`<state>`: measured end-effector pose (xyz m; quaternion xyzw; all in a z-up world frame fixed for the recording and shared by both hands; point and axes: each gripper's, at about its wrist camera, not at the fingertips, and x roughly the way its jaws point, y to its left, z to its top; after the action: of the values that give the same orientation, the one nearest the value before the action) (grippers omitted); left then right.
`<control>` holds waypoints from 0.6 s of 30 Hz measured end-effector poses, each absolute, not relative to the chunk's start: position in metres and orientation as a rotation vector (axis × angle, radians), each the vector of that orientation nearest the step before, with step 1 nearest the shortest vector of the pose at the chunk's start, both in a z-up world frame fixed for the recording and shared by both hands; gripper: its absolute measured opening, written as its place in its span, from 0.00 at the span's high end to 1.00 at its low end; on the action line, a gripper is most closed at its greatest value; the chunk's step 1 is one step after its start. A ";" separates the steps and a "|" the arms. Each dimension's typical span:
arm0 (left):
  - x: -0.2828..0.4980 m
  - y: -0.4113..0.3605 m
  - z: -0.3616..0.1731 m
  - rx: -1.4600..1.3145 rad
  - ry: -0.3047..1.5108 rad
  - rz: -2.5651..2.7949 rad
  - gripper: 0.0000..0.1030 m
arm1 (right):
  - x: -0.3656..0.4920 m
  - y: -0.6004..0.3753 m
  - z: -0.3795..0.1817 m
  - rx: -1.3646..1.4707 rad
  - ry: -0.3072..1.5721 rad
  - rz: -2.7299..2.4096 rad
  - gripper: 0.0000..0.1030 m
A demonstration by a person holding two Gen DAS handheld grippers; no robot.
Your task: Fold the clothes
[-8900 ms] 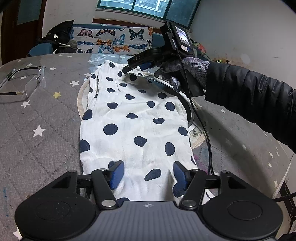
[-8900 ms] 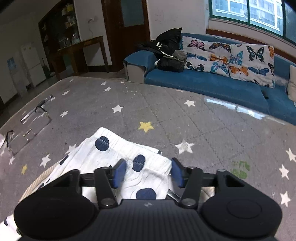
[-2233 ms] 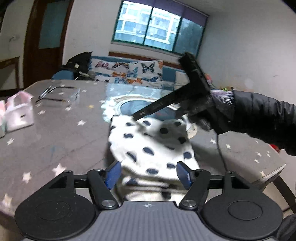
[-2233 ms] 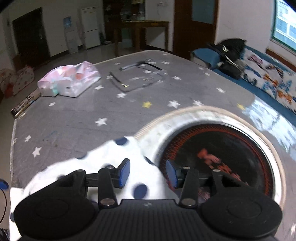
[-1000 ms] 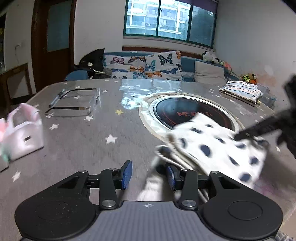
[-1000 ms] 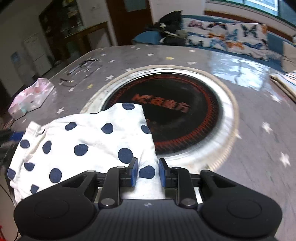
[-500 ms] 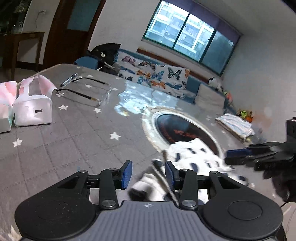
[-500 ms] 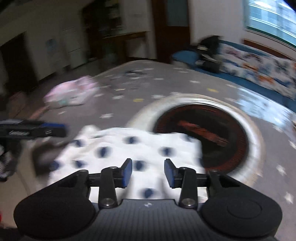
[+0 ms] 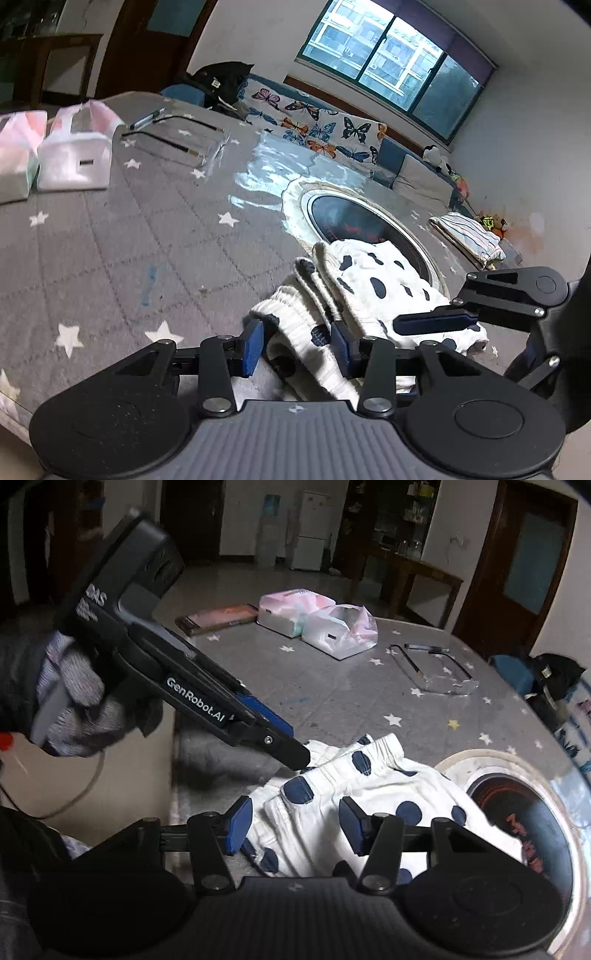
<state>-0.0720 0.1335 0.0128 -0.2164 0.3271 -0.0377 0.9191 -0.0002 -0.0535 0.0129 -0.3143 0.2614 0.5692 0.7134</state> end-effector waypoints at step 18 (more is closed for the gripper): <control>-0.045 0.151 0.000 -0.493 0.682 -0.043 0.57 | -0.003 -0.057 0.005 -0.688 0.591 1.300 0.83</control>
<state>-0.0447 0.1514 0.0004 -0.2394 0.3311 -0.0210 0.9125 -0.0030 -0.0568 0.0052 -0.3089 0.2657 0.5841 0.7020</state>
